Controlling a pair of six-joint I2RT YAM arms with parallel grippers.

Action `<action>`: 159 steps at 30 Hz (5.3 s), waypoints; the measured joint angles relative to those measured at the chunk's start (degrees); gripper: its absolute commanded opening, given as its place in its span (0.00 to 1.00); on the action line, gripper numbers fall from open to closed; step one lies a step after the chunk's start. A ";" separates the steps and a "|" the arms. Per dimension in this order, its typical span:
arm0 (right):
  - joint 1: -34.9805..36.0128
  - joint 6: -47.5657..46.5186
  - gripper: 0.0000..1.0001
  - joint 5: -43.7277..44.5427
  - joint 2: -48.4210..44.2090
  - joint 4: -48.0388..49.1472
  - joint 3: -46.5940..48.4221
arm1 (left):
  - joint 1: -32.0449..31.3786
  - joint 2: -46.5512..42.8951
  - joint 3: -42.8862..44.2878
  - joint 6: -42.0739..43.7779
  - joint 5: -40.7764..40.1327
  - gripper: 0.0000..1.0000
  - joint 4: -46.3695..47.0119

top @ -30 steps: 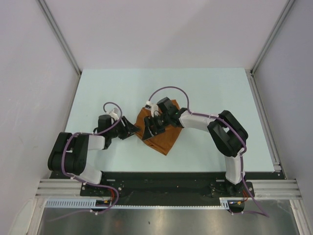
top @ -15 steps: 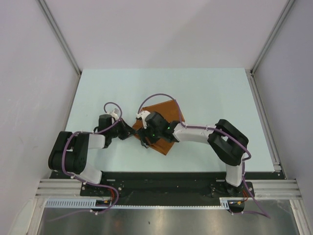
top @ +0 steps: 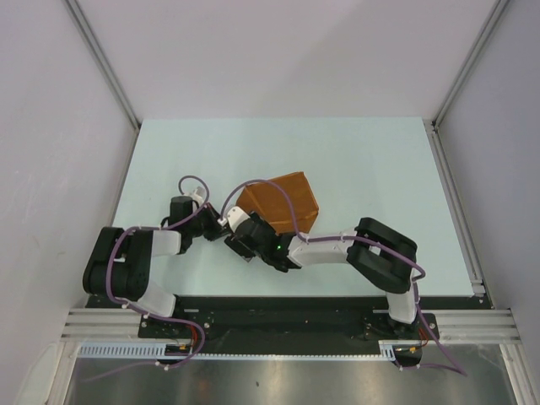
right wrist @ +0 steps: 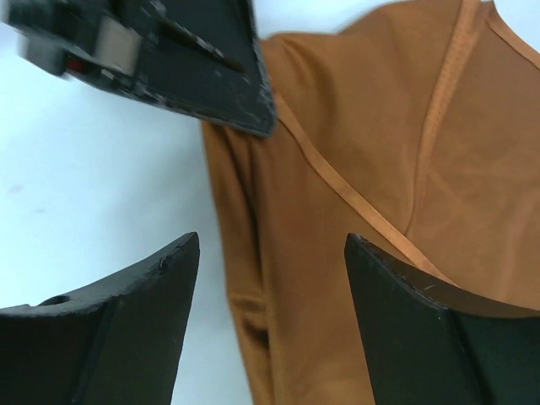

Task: Fold the napkin, place the utensils inside, and roll it up
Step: Roll the napkin with the utensil

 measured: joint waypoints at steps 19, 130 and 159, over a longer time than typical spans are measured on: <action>1.07 -0.59 0.52 4.76 6.47 5.38 1.62 | 1.01 -2.01 0.00 -0.61 1.11 0.00 -1.18; -28.98 12.79 0.58 -66.23 7.78 -24.76 9.40 | -4.07 17.75 -12.87 -13.07 3.85 0.83 56.50; -4.98 12.11 0.66 -13.77 -20.63 -10.12 -18.75 | -3.28 13.27 -11.28 -10.36 1.99 0.83 47.15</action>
